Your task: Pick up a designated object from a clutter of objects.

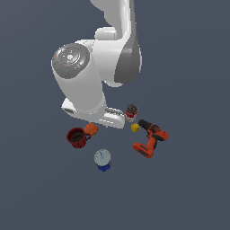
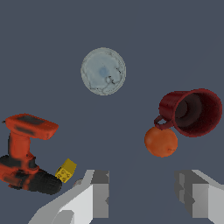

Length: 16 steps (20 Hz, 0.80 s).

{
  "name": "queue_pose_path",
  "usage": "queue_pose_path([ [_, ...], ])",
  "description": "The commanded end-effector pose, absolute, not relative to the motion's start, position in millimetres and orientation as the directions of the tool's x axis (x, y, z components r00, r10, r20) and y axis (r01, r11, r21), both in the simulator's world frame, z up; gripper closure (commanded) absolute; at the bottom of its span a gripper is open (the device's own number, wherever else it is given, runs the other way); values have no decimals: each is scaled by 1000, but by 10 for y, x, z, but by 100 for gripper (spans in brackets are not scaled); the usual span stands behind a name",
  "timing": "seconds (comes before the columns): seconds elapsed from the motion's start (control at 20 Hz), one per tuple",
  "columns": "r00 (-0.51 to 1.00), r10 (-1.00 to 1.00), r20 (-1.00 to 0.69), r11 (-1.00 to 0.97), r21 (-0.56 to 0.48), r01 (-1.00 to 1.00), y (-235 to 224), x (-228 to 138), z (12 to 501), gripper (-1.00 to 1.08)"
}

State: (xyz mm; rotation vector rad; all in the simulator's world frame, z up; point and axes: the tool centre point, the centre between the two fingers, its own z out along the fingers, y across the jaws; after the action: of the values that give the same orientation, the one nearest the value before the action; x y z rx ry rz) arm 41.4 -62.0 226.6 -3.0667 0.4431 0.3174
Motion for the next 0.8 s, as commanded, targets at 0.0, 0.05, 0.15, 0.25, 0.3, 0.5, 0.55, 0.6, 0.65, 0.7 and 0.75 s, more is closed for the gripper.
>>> queue_pose_path([
  [0.0, 907, -348, -239, -935, 12, -355, -804, 458, 2065, -20],
  [0.05, 892, -375, -252, -924, 17, -383, -877, 471, 1984, -20],
  [0.15, 860, -427, -278, -899, 29, -437, -1022, 490, 1818, -20],
  [0.25, 828, -473, -301, -874, 42, -484, -1158, 499, 1660, -20],
  [0.3, 812, -494, -312, -862, 49, -505, -1220, 500, 1586, -20],
  [0.5, 753, -560, -344, -816, 74, -573, -1428, 491, 1333, -20],
  [0.55, 741, -573, -351, -806, 80, -586, -1470, 487, 1280, -20],
  [0.6, 729, -585, -356, -797, 86, -598, -1509, 482, 1232, -20],
  [0.65, 718, -595, -361, -789, 91, -608, -1544, 477, 1188, -20],
  [0.7, 708, -604, -366, -781, 95, -617, -1575, 472, 1148, -20],
  [0.75, 699, -612, -370, -774, 100, -625, -1602, 467, 1113, -20],
])
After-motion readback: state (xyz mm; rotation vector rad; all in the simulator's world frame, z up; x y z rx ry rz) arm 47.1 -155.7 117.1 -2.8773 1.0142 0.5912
